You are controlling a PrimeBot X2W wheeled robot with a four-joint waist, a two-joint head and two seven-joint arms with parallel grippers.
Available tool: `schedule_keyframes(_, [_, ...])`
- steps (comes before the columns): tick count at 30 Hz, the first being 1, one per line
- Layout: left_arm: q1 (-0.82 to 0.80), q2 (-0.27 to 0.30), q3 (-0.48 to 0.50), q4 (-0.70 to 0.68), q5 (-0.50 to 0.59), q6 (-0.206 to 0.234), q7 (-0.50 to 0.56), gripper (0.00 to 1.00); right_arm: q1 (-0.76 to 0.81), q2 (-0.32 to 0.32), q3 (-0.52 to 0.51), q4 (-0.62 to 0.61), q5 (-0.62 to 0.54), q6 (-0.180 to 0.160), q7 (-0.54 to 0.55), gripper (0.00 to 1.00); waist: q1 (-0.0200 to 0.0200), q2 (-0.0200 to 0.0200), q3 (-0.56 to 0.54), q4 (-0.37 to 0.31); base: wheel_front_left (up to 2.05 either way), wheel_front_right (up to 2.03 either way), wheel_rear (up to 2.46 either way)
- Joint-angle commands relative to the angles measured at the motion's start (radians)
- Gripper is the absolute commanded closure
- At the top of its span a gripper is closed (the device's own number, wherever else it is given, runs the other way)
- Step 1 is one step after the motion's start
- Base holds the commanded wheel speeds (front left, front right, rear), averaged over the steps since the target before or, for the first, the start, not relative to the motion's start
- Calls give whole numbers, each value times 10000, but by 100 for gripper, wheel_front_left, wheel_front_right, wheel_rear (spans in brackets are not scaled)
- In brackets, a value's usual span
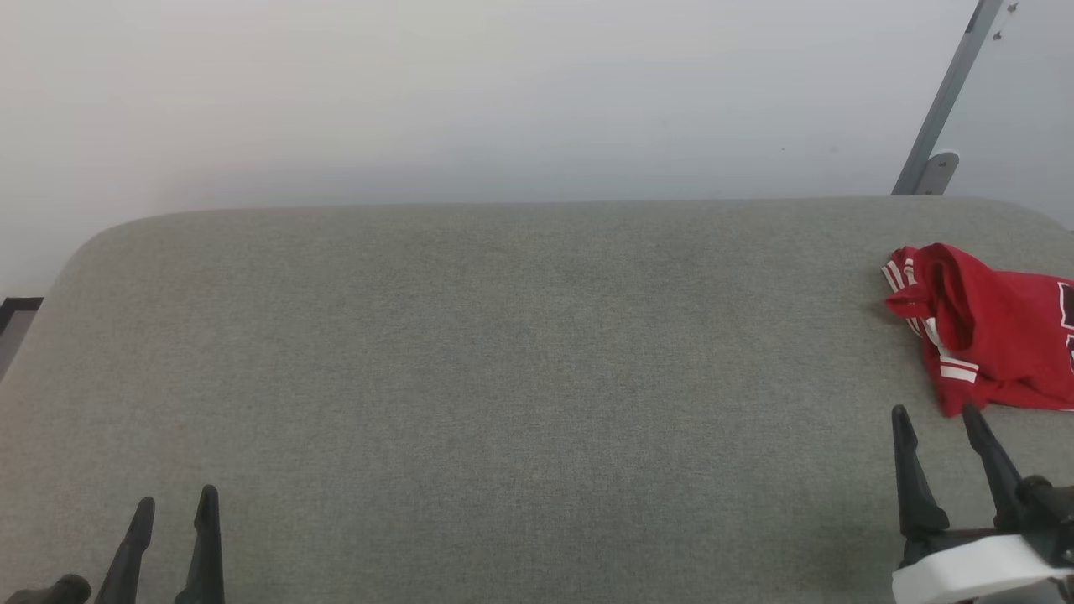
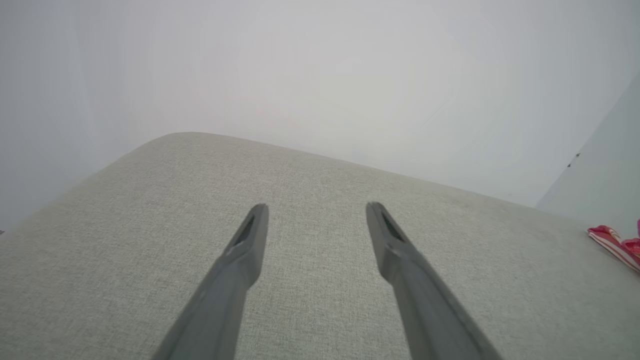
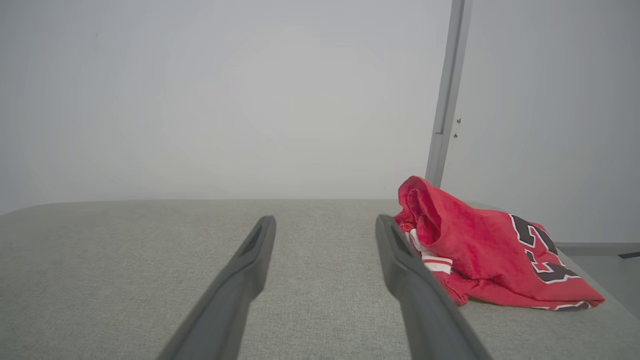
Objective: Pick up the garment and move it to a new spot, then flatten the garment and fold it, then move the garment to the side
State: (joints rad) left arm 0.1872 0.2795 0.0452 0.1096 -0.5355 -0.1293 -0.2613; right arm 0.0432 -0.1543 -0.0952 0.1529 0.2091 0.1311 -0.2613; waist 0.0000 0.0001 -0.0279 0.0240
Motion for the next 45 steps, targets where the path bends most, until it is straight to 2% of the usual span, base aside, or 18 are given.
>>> schedule_keyframes(1, [58,-19,42,-26,48,-21,-43,0,116,45,-1,-56,2,-10,-45,0,0,-1,-4,8,0,0,0])
schedule_keyframes(15, [171,-283,12,-66,28,-21,-43,0,282,108,59,-111,11,-10,-45,0,0,-1,-40,60,0,0,0])
schedule_keyframes(43, [206,-139,-257,-162,-138,-21,-43,0,275,150,137,-74,-43,-10,-46,0,0,-1,-30,95,0,0,0])
schedule_keyframes(44, [110,-209,-276,-100,-117,2,4,100,245,151,140,-42,-46,0,0,100,0,-1,-30,97,0,0,0])
schedule_keyframes(45, [112,-259,-286,-21,-117,2,19,100,271,182,144,36,-46,0,4,100,0,-1,-30,97,0,0,0])
